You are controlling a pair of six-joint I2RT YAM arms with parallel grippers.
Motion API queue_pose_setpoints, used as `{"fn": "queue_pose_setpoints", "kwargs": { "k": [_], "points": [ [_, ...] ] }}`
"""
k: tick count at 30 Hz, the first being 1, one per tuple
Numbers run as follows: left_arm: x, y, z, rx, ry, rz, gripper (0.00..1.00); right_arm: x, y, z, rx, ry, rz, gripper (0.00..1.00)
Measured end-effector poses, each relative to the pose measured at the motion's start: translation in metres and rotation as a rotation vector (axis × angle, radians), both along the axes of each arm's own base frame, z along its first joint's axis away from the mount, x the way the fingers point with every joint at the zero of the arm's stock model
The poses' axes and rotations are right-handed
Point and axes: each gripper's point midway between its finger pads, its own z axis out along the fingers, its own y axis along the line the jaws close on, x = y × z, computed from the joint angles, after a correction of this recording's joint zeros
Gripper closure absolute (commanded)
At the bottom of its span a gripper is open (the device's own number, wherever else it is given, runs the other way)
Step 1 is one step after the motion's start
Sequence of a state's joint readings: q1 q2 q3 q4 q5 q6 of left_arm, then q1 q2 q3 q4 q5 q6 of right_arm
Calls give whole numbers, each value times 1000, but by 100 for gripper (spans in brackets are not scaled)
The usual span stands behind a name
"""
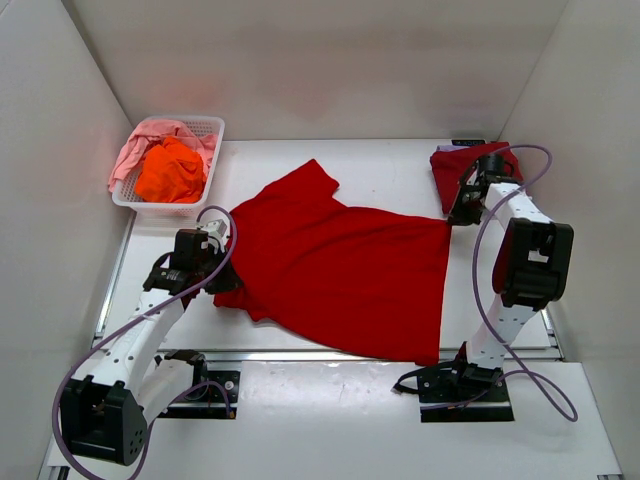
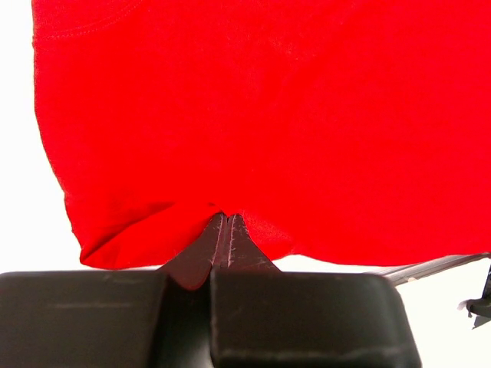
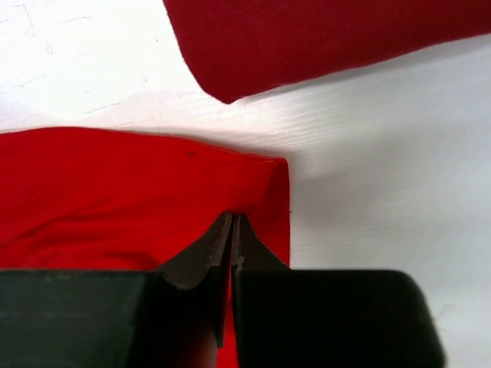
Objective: Fold and stack the t-shirts
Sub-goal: Flatten out the tshirt
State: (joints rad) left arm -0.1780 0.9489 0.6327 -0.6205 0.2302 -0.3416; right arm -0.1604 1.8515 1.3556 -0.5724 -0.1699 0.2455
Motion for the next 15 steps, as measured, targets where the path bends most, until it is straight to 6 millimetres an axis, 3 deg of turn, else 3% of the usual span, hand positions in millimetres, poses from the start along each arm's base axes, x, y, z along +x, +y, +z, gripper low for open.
{"fn": "queue_pose_setpoints", "kwargs": {
  "k": [4,7,9,10,11,12,13,15],
  "points": [
    [0,0,0,0,0,0,100,2,-6,-3,-19,18,-4,100],
    [0,0,0,0,0,0,100,16,-16,-5,-57,27,-12,100],
    [0,0,0,0,0,0,100,30,-23,-3,-80,15,-15,87],
    [0,0,0,-1,0,1,100,35,-27,-2,-91,11,-19,63],
    [0,0,0,-1,0,1,100,40,-32,-1,-108,7,-24,53],
    [0,0,0,-1,-1,0,100,45,-39,1,-132,-1,-31,53],
    [0,0,0,-1,0,1,100,49,-45,4,-155,-11,-37,46],
    [0,0,0,-1,0,1,100,51,-53,8,-189,-20,-46,47]
  ]
}}
